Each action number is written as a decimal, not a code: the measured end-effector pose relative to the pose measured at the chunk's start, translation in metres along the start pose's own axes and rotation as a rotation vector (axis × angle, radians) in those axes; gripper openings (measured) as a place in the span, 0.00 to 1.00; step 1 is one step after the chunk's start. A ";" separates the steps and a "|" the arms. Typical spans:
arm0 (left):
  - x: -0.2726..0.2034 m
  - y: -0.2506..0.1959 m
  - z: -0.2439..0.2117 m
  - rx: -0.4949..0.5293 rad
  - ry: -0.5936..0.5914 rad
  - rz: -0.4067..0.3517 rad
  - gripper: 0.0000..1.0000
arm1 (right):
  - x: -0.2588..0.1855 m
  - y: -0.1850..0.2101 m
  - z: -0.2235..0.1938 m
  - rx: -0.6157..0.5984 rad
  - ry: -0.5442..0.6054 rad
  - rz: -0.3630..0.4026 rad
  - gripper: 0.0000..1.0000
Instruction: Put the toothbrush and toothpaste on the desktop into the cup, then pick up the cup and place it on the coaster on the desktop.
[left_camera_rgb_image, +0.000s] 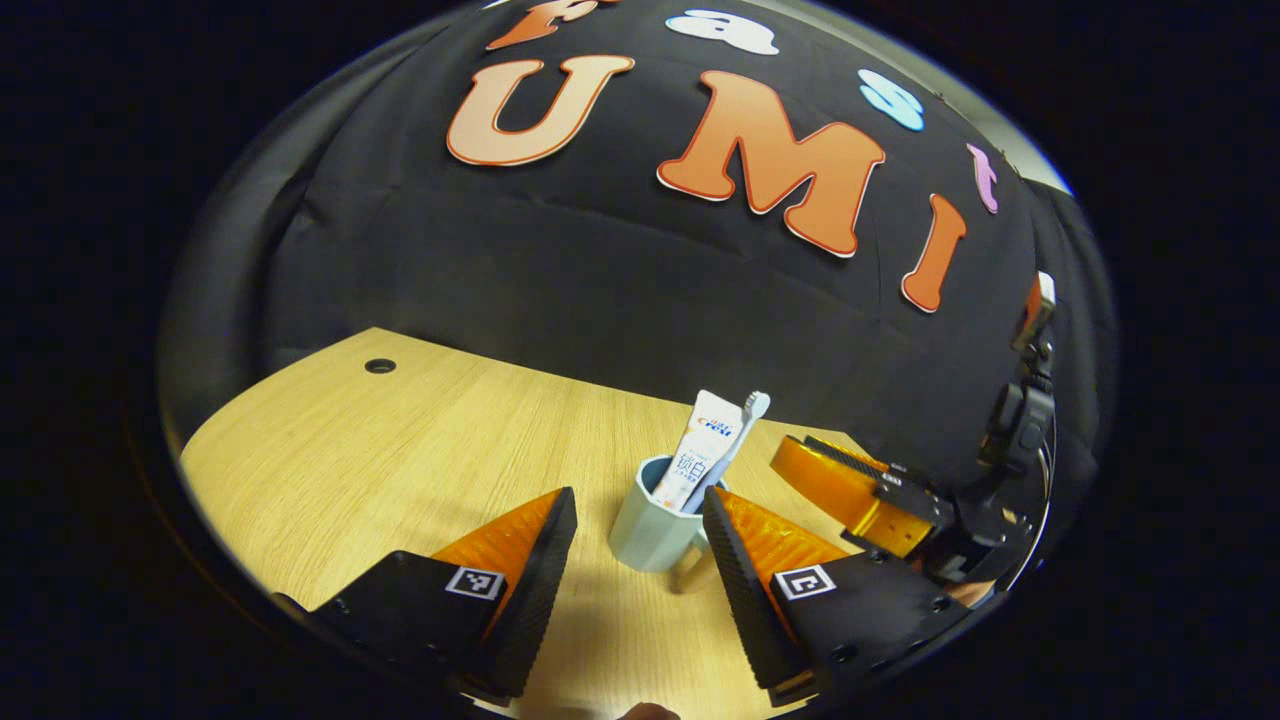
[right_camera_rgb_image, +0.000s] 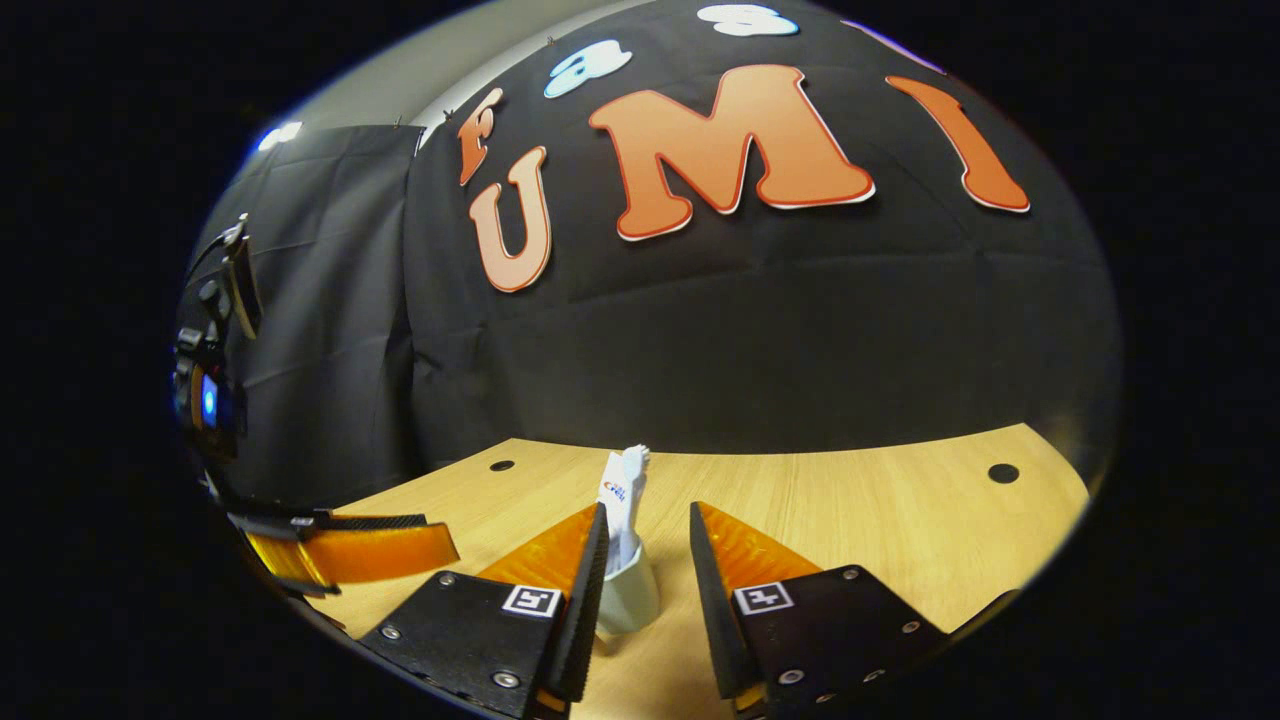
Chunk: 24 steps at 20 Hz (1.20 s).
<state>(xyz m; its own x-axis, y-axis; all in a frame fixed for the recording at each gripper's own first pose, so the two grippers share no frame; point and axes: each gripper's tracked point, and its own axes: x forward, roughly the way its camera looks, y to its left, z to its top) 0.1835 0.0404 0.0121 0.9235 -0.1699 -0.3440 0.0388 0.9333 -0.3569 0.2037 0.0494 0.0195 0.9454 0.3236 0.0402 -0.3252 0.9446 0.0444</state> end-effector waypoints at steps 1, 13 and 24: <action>0.002 -0.004 0.002 -0.015 0.032 -0.002 0.86 | -0.008 -0.004 0.005 0.002 -0.007 -0.003 0.52; 0.025 -0.059 -0.023 -0.053 0.486 0.035 0.95 | -0.130 -0.053 0.039 -0.074 -0.060 -0.081 0.95; 0.069 -0.031 -0.080 -0.126 0.704 0.268 1.00 | -0.215 -0.096 0.016 0.005 -0.090 -0.211 0.96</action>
<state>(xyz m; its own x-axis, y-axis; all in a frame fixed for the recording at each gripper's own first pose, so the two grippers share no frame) 0.2157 -0.0253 -0.0699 0.4325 -0.1433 -0.8902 -0.2352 0.9352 -0.2648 0.0314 -0.1116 0.0224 0.9866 0.1121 0.1185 -0.1205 0.9905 0.0664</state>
